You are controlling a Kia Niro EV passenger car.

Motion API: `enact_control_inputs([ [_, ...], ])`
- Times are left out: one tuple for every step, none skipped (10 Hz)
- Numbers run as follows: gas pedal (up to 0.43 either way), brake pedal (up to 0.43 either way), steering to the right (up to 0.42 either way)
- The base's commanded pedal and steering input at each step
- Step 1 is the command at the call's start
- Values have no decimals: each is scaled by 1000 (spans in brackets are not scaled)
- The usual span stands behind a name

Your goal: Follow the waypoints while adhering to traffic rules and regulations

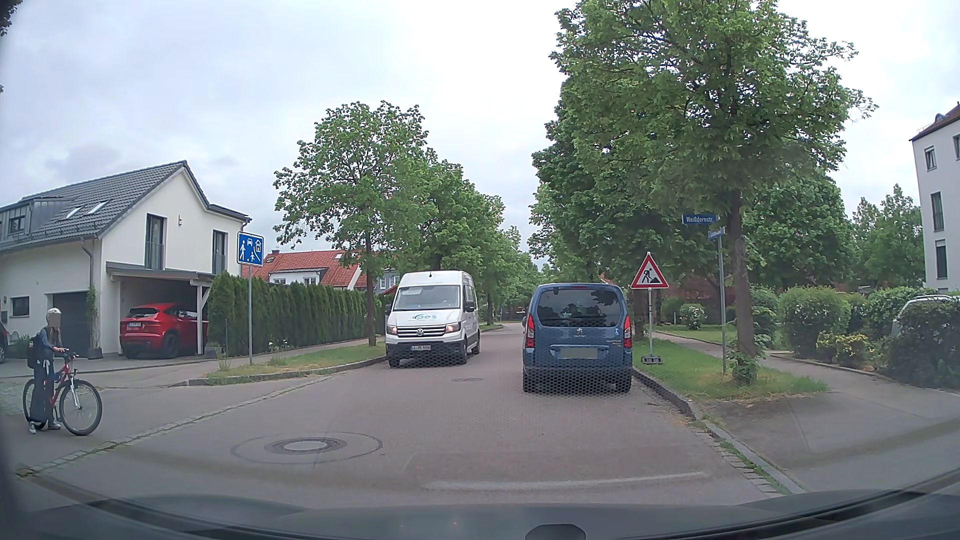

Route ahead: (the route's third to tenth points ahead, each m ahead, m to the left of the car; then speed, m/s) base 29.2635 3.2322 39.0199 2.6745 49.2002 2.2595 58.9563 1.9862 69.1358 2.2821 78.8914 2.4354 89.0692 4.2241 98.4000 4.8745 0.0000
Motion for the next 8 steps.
enact_control_inputs([
  [0, 256, -3],
  [0, 256, -3],
  [0, 256, -3],
  [0, 256, -3],
  [0, 256, -3],
  [0, 256, -4],
  [0, 256, -3],
  [0, 256, -3],
])
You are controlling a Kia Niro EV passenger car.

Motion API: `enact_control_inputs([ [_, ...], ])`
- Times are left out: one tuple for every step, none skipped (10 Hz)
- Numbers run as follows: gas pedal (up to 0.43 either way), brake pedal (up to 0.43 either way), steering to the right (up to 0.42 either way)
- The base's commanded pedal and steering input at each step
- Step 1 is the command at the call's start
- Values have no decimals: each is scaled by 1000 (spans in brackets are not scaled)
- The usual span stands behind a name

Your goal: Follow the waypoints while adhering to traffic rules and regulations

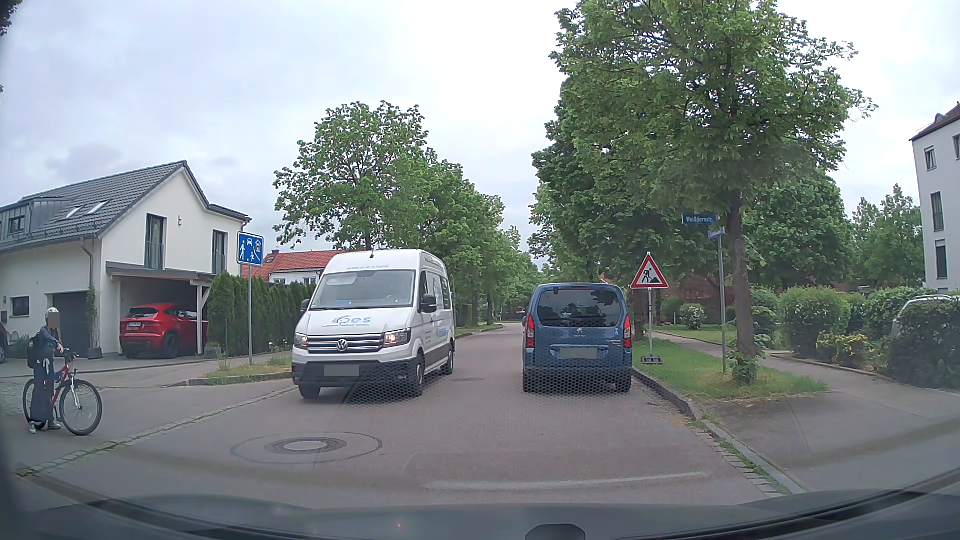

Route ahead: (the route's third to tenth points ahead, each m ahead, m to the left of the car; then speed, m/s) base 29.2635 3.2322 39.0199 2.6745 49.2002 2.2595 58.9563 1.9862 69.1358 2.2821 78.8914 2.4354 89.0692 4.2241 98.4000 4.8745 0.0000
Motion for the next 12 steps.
enact_control_inputs([
  [0, 256, -3],
  [0, 256, -3],
  [0, 256, -3],
  [0, 256, -3],
  [0, 256, -3],
  [0, 256, -3],
  [0, 256, -3],
  [118, 256, -3],
  [118, 256, -3],
  [118, 256, -3],
  [20, 250, -3],
  [0, 171, -4],
])
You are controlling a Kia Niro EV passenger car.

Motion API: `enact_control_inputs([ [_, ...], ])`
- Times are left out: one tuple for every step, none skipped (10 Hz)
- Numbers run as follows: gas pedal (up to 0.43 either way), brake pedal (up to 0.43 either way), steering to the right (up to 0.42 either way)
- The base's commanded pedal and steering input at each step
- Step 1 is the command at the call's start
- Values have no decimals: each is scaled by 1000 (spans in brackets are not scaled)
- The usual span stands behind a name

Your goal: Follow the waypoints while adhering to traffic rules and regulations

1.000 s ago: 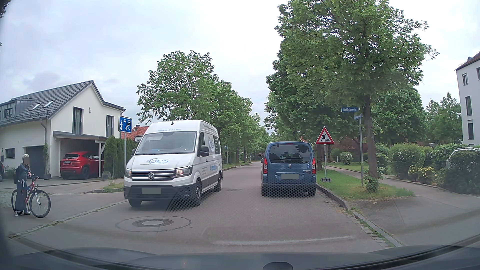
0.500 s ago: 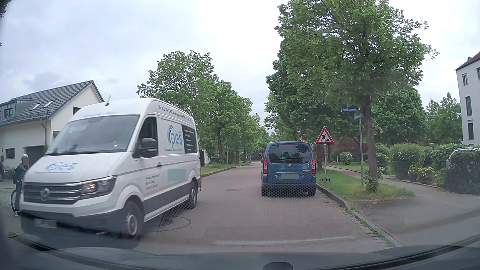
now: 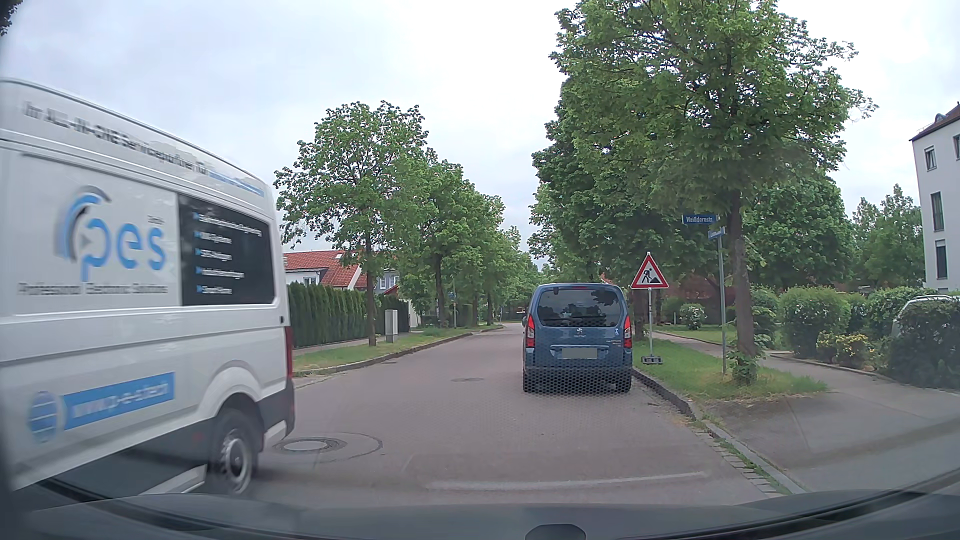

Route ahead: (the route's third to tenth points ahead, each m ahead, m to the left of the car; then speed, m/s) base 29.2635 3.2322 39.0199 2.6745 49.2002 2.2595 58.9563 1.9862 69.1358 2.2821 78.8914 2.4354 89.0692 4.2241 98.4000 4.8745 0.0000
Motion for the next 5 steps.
enact_control_inputs([
  [0, 61, -5],
  [0, 61, -6],
  [0, 61, -8],
  [0, 61, -9],
  [0, 61, -11],
])
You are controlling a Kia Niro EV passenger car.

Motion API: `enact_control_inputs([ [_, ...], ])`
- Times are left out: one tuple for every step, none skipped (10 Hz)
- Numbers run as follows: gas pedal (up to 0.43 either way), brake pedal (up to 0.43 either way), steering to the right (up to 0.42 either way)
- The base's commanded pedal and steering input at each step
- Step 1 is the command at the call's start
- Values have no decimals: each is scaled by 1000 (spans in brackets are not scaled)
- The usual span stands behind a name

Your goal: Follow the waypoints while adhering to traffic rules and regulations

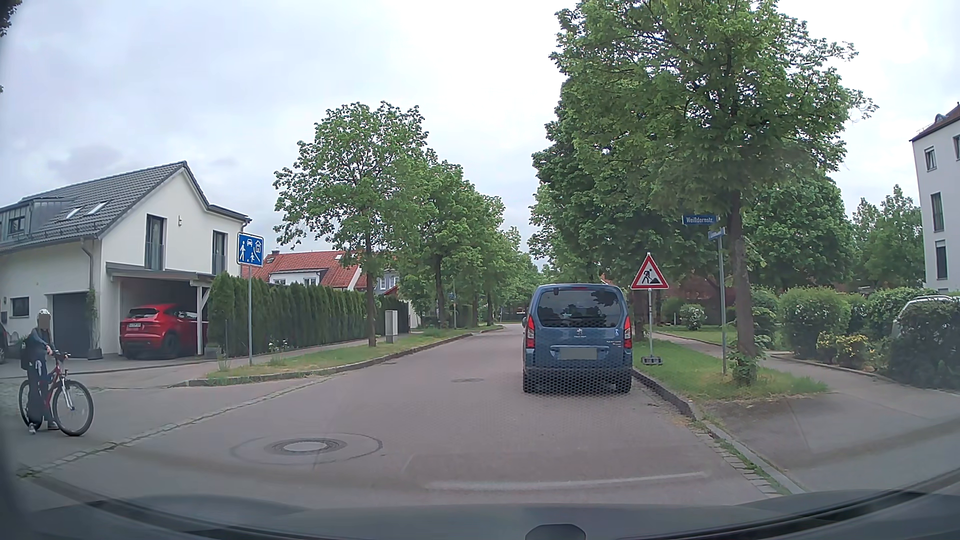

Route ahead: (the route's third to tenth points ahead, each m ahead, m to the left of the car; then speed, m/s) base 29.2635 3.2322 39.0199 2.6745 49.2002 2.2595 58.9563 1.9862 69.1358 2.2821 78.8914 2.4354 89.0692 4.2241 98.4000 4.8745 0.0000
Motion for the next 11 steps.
enact_control_inputs([
  [0, 73, -11],
  [0, 79, -11],
  [0, 30, -14],
  [0, 0, -22],
  [0, 0, -29],
  [0, 0, -40],
  [20, 0, -51],
  [118, 0, -68],
  [130, 0, -87],
  [138, 0, -102],
  [138, 0, -118],
])
